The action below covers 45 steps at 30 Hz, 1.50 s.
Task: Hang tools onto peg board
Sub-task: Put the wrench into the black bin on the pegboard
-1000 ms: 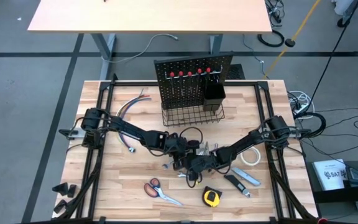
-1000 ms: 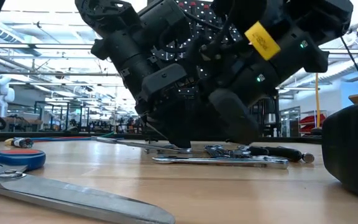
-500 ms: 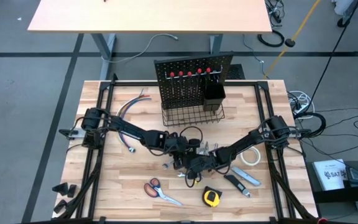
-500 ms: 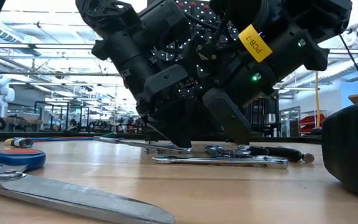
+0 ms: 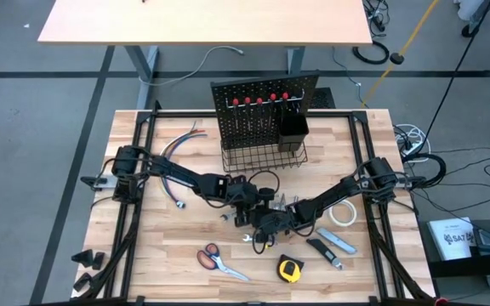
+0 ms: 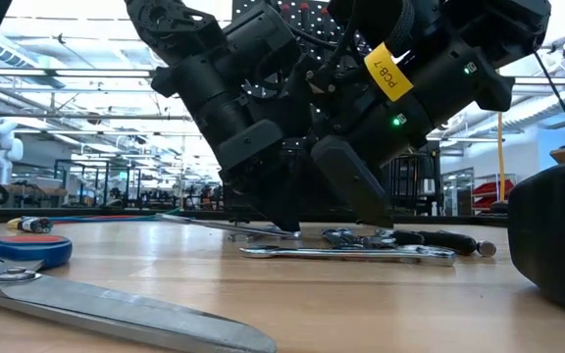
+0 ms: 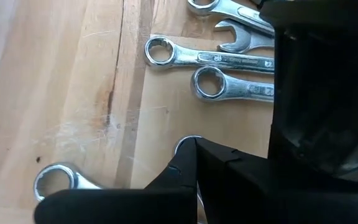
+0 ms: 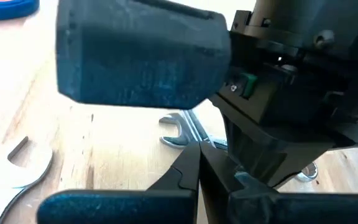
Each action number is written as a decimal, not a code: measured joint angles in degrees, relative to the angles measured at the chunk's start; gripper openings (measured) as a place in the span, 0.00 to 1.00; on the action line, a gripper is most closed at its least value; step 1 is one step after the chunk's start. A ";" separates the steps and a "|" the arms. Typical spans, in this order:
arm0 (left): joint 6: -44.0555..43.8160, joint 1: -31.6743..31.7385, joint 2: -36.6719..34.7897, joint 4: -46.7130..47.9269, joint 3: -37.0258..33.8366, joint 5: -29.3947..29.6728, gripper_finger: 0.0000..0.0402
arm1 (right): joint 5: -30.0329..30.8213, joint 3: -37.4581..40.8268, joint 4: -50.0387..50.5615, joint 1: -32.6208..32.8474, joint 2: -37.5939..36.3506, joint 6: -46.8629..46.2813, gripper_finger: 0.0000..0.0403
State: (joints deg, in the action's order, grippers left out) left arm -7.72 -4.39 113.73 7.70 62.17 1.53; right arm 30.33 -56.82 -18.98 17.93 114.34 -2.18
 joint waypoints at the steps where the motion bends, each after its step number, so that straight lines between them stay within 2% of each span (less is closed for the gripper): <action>1: 0.67 0.03 -0.02 0.08 0.00 0.01 0.00 | 0.00 -0.02 0.00 0.00 0.00 -0.04 0.00; 9: 2.29 0.03 -0.04 0.12 0.00 0.00 0.01 | 0.00 -0.02 0.09 0.00 -0.02 -0.11 0.00; 19: 2.71 0.00 -1.45 1.93 -0.06 0.26 0.11 | -0.22 -0.07 0.09 -0.04 -0.09 -0.06 0.00; 29: 2.71 -0.23 -3.47 3.50 -0.24 0.37 0.12 | -0.39 -0.13 0.65 -0.04 -0.11 -0.09 0.00; 45: 5.26 -1.47 -4.20 3.54 -0.24 4.32 0.12 | -0.44 -0.02 0.83 -0.02 -0.11 -0.11 0.00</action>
State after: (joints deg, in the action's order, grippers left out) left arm -2.46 -5.86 109.52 11.23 61.93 5.85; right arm 29.89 -56.84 -18.15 17.91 114.24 -2.28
